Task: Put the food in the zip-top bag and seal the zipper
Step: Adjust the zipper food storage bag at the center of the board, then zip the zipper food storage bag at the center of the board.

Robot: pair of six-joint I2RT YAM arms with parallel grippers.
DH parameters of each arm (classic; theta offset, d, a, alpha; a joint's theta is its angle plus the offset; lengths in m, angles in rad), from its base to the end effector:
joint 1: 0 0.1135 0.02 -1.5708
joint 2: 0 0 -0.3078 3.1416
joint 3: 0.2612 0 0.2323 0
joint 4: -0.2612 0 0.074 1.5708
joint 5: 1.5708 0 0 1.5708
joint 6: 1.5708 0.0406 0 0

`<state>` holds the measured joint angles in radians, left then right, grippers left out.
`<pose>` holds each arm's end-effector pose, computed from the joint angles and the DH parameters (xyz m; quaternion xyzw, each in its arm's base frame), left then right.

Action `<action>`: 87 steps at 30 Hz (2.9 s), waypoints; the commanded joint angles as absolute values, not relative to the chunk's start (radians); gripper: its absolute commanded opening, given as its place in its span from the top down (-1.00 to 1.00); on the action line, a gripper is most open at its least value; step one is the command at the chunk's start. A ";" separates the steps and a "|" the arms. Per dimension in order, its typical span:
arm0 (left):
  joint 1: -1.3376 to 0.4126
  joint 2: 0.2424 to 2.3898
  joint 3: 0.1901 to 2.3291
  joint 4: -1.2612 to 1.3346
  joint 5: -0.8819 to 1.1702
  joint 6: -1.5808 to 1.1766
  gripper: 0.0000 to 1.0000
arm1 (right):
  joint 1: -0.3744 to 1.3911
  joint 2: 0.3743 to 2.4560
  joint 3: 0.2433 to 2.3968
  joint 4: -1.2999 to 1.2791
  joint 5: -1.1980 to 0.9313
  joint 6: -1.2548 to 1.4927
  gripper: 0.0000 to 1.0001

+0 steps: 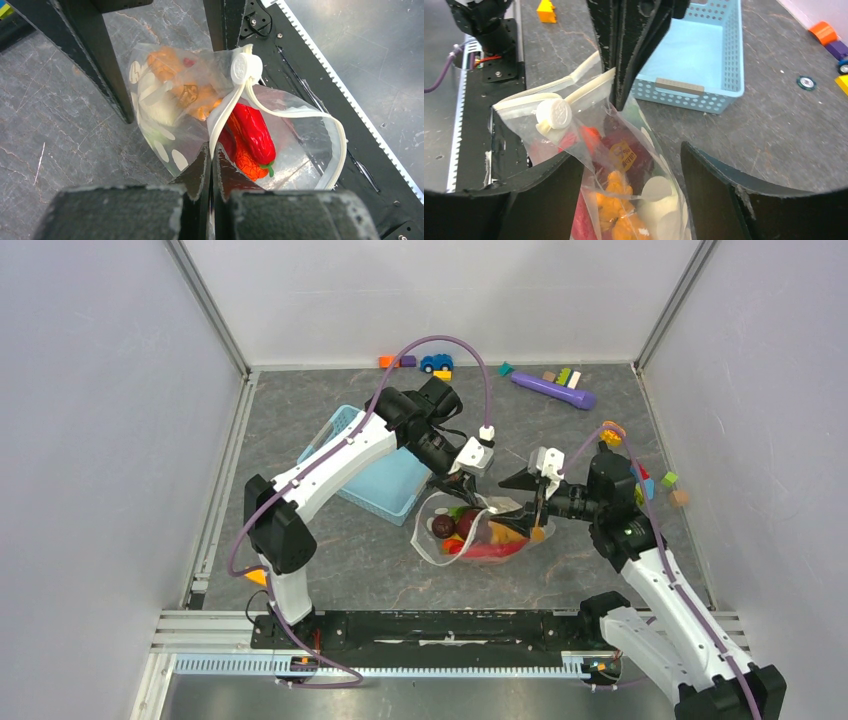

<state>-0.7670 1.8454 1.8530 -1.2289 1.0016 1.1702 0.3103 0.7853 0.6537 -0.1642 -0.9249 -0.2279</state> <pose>0.2356 -0.2746 0.3814 0.7592 0.4205 -0.4327 0.2441 0.1109 0.0696 0.3325 -0.4472 0.6227 0.3802 0.5175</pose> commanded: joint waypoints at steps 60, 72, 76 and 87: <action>-0.816 1.573 1.590 -0.392 0.912 0.268 -0.92 | 0.311 0.711 0.667 -0.076 -0.887 -0.152 1.00; -0.832 1.621 1.606 -0.474 0.892 0.320 -0.31 | 0.311 0.724 0.678 -0.075 -0.873 -0.156 1.00; -0.833 1.629 1.613 -0.474 0.892 0.308 -0.13 | 0.311 0.724 0.676 -0.075 -0.875 -0.158 1.00; -0.841 1.640 1.611 -0.474 0.902 0.313 0.01 | 0.311 0.723 0.676 -0.074 -0.873 -0.155 1.00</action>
<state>-0.8318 1.6276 1.5719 -0.4782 0.8894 0.2855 0.3103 0.7277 0.6281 -0.1211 -0.8635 -0.1612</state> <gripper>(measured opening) 0.501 0.007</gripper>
